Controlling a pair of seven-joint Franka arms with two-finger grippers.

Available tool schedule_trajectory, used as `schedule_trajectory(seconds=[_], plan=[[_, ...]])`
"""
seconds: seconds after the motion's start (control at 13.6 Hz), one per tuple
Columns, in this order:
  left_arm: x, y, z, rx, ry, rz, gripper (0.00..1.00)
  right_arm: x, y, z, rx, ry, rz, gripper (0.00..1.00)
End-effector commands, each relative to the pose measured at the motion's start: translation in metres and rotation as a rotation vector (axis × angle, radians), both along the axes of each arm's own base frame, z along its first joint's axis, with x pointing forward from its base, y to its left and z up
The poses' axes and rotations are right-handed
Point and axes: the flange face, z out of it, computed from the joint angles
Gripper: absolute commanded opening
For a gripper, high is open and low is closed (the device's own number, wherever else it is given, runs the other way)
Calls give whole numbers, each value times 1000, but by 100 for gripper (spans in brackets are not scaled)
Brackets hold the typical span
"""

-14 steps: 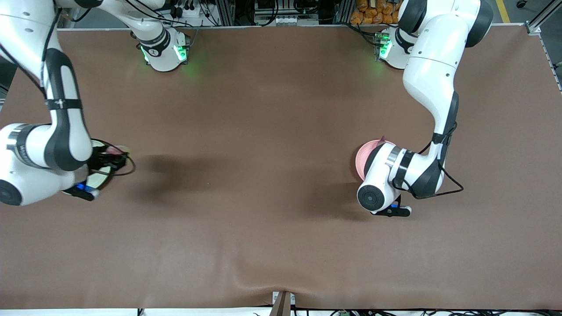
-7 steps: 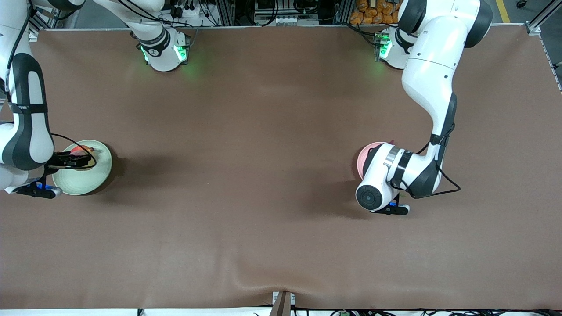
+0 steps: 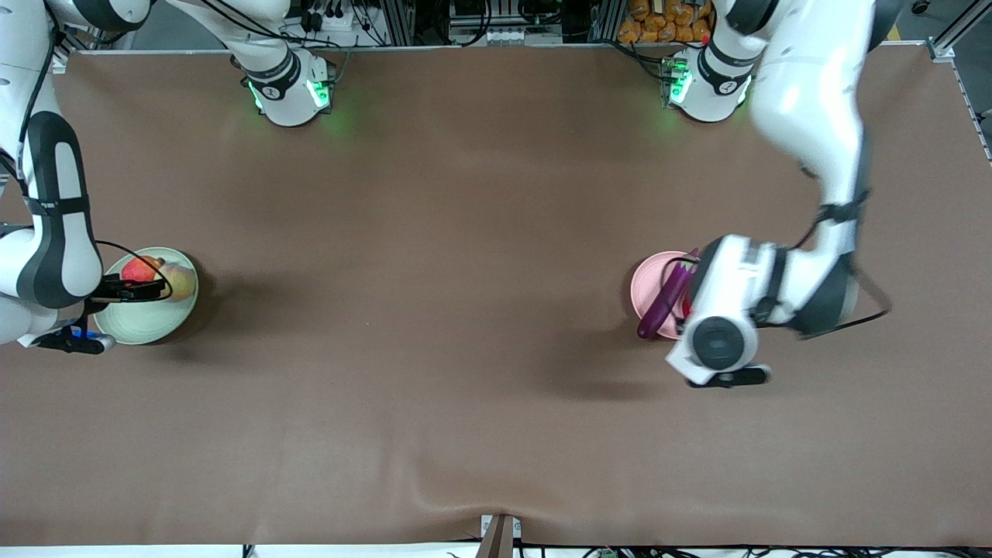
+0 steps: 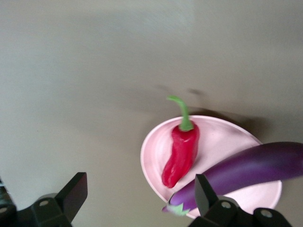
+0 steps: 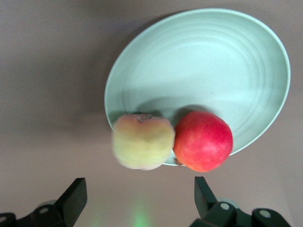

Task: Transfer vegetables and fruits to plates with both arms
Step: 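Lower the chili onto the pink plate while the right gripper places the peach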

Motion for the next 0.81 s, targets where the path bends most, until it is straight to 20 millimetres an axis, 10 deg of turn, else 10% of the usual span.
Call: schedule_trajectory(seconds=[0.0, 0.44, 0.73], plan=[[-3, 31, 54, -68, -39, 45, 100, 8, 20, 24, 31, -8, 15, 100], [-19, 83, 135, -148, -118, 133, 100, 54, 131, 164, 111, -119, 156, 100], [-64, 114, 182, -238, -123, 90, 100, 48, 162, 253, 85, -227, 214, 100]])
